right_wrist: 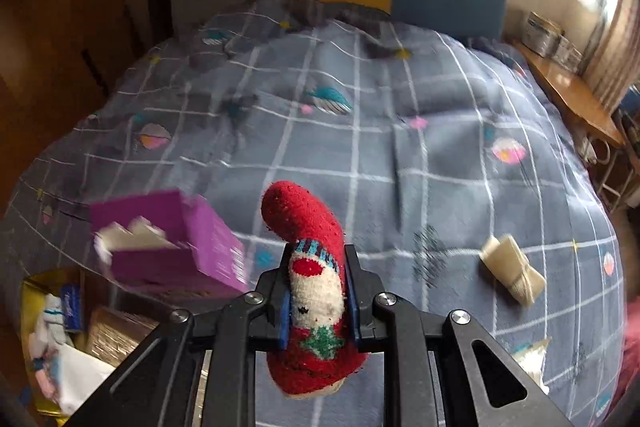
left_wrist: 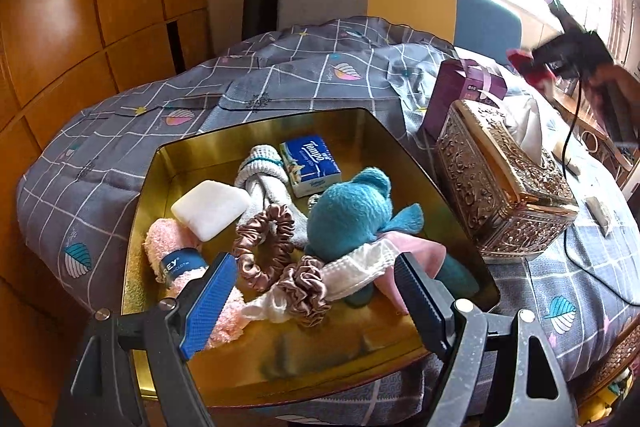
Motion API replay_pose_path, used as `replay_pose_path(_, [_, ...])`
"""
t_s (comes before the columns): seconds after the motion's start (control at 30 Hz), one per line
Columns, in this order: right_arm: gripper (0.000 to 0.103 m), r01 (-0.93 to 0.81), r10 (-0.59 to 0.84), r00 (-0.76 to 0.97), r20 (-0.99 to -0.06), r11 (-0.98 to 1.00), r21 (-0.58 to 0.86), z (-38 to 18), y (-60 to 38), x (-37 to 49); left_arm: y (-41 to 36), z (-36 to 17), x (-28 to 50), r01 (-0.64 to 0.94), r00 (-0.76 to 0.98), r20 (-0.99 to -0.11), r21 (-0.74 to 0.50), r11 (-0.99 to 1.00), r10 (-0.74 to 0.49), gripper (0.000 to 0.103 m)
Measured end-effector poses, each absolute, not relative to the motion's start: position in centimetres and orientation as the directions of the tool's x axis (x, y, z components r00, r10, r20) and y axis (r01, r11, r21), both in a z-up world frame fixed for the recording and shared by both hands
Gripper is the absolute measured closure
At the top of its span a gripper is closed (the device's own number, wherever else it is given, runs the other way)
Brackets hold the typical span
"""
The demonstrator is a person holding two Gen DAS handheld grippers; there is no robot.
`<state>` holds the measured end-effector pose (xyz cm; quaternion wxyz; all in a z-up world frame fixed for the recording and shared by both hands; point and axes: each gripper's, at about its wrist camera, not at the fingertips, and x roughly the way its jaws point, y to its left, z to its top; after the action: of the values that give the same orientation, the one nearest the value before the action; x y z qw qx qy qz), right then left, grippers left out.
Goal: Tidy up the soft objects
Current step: 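Carry the red sock over the gold tray and open the right tool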
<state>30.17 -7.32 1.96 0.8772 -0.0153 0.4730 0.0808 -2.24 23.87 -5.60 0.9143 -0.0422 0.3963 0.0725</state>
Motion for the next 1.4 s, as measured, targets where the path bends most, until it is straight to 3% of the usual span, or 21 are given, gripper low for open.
replay_pose_path(0.23, [0.082, -0.378, 0.311, 0.564, -0.765, 0.921, 0.096, 4.9, 0.5, 27.7, 24.4, -5.5, -2.7, -0.185, 0.675, -0.728, -0.014, 0.983, 0.117, 0.021])
replay_pose_path(0.63, [0.082, -0.674, 0.500, 0.378, -0.779, 0.726, 0.139, 3.8, 8.6, 18.3, 24.6, -5.2, -3.1, -0.208, 0.678, -0.723, -0.014, 0.978, 0.133, 0.021])
replay_pose_path(1.13, [0.082, -0.791, 0.535, 0.195, -0.822, 0.582, 0.191, -2.8, 13.8, 9.5, 25.1, -4.9, -3.6, -0.233, 0.679, -0.717, -0.005, 0.973, 0.159, 0.021])
replay_pose_path(1.4, [0.082, -0.807, 0.463, 0.246, -0.852, 0.584, 0.084, -6.6, 17.2, 8.1, 26.0, -5.4, -3.6, -0.271, 0.667, -0.722, -0.005, 0.962, 0.184, 0.021])
